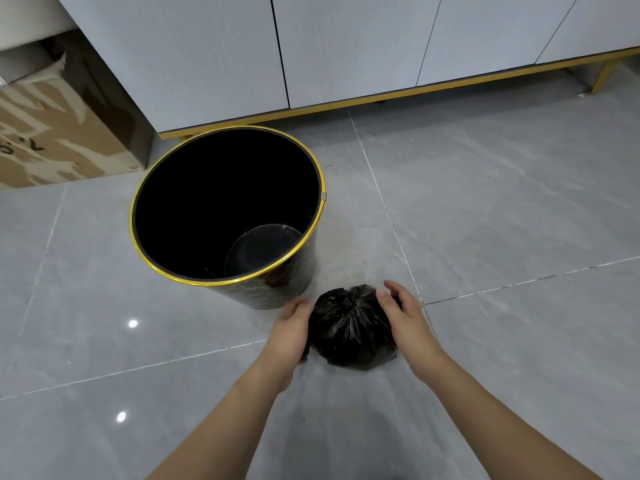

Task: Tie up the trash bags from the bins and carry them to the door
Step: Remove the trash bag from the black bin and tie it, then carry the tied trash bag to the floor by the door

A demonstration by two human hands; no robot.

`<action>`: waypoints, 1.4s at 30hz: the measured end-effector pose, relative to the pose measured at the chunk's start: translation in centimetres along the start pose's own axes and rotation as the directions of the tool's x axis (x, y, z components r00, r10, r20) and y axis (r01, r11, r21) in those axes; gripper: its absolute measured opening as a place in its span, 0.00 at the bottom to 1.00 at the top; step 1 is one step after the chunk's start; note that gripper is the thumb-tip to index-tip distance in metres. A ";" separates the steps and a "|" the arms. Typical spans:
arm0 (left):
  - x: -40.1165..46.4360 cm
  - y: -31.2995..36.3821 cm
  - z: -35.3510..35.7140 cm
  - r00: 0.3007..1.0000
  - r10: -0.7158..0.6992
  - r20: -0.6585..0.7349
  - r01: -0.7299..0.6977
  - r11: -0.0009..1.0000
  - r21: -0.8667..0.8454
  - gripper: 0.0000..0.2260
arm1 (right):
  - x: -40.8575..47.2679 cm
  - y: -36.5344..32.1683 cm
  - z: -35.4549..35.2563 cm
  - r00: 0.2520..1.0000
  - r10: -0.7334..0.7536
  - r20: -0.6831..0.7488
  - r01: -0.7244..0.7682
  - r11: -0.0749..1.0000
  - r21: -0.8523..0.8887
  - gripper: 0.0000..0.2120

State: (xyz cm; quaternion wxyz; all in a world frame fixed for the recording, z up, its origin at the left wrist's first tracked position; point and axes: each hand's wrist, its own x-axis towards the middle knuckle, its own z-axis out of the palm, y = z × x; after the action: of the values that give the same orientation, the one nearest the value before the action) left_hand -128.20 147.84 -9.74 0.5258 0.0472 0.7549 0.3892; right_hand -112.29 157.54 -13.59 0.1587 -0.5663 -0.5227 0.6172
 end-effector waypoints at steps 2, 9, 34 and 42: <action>0.2 -0.5 1.0 0.999 -0.032 0.033 0.033 0.999 -0.033 0.14 | -0.1 0.5 0.8 0.992 0.120 0.031 -0.123 0.981 0.152 0.28; -0.4 -0.4 4.9 0.993 0.084 -0.083 -0.100 0.973 -0.208 0.08 | -0.4 -0.4 1.1 0.985 0.169 -0.045 -0.151 0.951 0.269 0.18; -55.5 56.2 -9.6 0.841 0.534 -0.082 -0.540 0.839 -0.070 0.13 | -39.8 -70.3 -14.8 0.951 -0.208 -0.228 0.199 0.978 -0.064 0.11; -64.2 65.1 -14.7 0.680 0.727 -0.096 -0.707 0.685 0.175 0.11 | -49.0 -81.6 -17.3 0.877 -0.467 -0.113 0.341 0.771 -0.538 0.14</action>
State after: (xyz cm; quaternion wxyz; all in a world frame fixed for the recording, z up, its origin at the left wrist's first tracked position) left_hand -134.03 154.17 82.51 0.2659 0.3409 0.7372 0.5192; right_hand -114.58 159.91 83.04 0.1977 -0.5313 -0.7517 0.3371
